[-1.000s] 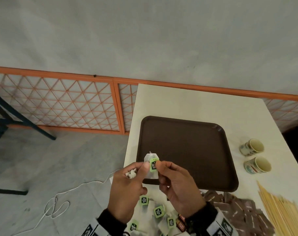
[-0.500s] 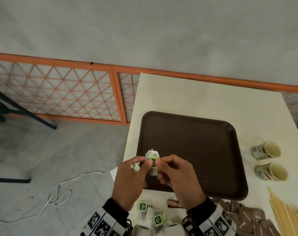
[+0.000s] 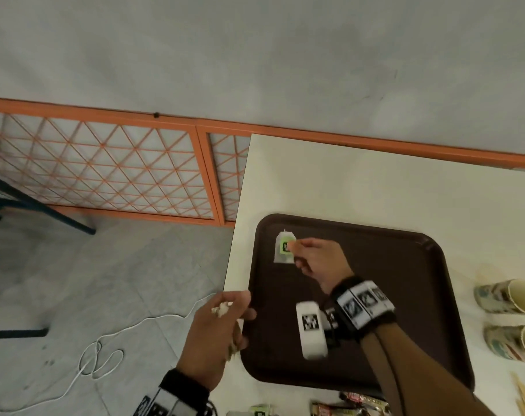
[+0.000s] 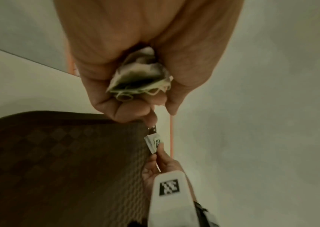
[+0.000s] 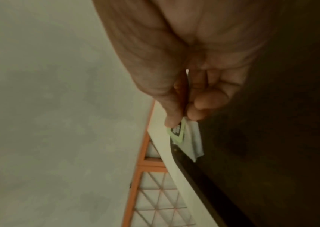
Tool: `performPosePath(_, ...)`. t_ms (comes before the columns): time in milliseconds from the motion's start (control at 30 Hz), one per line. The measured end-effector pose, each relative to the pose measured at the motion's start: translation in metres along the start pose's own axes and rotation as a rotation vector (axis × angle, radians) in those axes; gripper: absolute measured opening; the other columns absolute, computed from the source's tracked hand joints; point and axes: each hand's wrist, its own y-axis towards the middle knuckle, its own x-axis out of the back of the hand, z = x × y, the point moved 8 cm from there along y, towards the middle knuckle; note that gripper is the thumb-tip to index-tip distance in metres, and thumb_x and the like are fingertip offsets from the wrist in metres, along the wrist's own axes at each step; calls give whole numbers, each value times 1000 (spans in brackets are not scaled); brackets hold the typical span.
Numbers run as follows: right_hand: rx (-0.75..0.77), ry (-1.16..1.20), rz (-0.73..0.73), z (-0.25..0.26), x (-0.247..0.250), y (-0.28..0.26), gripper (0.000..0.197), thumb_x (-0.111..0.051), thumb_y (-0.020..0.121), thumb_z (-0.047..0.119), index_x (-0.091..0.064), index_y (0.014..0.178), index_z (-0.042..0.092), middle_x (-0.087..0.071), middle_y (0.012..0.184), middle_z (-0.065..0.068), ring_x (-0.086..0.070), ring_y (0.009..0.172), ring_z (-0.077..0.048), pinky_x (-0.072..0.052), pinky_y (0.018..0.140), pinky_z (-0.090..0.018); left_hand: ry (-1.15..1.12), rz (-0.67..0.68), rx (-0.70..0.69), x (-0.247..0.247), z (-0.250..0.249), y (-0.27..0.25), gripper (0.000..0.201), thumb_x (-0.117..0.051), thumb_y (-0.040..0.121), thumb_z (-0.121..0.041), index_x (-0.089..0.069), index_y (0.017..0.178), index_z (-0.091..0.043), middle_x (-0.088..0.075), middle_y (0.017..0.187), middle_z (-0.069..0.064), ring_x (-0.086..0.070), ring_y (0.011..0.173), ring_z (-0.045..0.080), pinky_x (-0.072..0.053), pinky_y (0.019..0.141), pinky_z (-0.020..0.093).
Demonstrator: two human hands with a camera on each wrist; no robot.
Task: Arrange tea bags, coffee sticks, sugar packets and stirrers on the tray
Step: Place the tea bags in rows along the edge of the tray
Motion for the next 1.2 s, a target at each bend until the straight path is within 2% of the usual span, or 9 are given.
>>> performPosePath(200,-67,-47,-157,0,-14,56,13,-81,78,8,-73,82,-1,-74,82,-16,-64,54,-14,-58,61,-24,-274,20,143,25,13,-8,30,-62,91,-24,-64,110,-2,-61,68,9,-42,40,11,-39,42,23)
performPosePath(367,-31,-216,-187,9,-20,52,11,-82,76,12,-72,72,10,-73,76,-10,-73,67,-19,-62,73,-33,-441,45,110,28,0,-7,49,-67,75,-38,-65,111,-4,-60,80,11,-44,52,16,-44,50,28)
performPosePath(567,0,-288,-191,13,-22,47,18,-85,74,15,-66,76,14,-71,76,-5,-74,71,-20,-63,76,-38,-665,208,134,16,-13,-17,53,-50,90,-53,-64,110,-6,-65,82,13,-56,53,20,-50,50,30)
performPosePath(667,24,-303,-175,17,-20,38,20,-83,77,23,-66,82,13,-71,82,-5,-73,71,-19,-62,77,-38,-756,269,161,14,-15,-22,55,-48,90,-56,-66,108,-7,-66,89,13,-62,63,22,-52,57,32)
performPosePath(800,349,-483,-169,57,-13,-25,17,-72,86,34,-69,91,19,-68,80,10,-66,72,-6,-57,73,-29,-802,295,145,13,-16,-30,36,-46,92,-29,-67,111,-5,-67,98,14,-68,78,25,-57,66,34)
performPosePath(900,598,-582,126,77,-37,-117,9,-70,87,35,-68,83,28,-65,71,15,-60,64,-2,-44,60,-13,-812,329,148,2,-17,-35,35,-42,92,-19,-64,115,-4,-68,103,16,-68,86,28,-58,73,36)
performPosePath(1000,693,-634,283,75,-54,-183,18,-70,79,50,-66,86,35,-65,73,16,-61,64,-4,-46,56,-14,-777,339,157,-9,-15,-39,43,-41,91,-21,-60,123,-1,-63,122,23,-61,109,35,-52,90,42)
performPosePath(1067,734,-717,274,65,-57,-202,32,-68,76,59,-64,98,36,-63,81,16,-61,70,-4,-49,60,-15,-780,358,162,-18,-13,-45,46,-38,93,-22,-57,129,1,-58,128,24,-56,116,36,-44,101,44)
performPosePath(1200,879,-842,174,55,-45,-230,28,-59,85,50,-53,110,40,-48,95,23,-54,76,-1,-49,65,-14,-840,423,158,-35,-14,-62,41,-41,90,-20,-63,117,2,-63,128,21,-65,106,33,-49,95,45)
